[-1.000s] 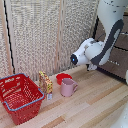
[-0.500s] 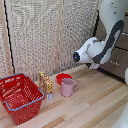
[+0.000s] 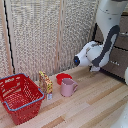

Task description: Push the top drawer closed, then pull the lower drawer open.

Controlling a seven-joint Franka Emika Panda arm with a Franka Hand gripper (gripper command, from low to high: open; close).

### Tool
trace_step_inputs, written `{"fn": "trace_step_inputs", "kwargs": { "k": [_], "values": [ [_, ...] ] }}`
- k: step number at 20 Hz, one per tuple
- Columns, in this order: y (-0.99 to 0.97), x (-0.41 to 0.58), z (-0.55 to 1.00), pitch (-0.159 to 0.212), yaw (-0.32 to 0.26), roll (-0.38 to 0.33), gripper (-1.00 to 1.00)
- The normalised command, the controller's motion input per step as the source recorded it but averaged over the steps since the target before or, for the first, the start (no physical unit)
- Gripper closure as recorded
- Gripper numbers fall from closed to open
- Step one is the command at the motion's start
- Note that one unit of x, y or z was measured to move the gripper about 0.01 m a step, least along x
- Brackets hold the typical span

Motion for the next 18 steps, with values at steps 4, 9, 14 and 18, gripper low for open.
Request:
{"fn": "trace_step_inputs", "kwargs": {
  "k": [4,9,14,18],
  "values": [
    [-0.27,0.189,0.07,0.002,0.0,0.017,1.0],
    [-0.02,0.092,0.01,0.0,0.0,0.0,1.0],
    [0.07,0.086,0.0,0.0,0.0,-0.017,1.0],
    [0.38,0.042,-0.05,0.0,-0.003,0.0,1.0]
  ]
}}
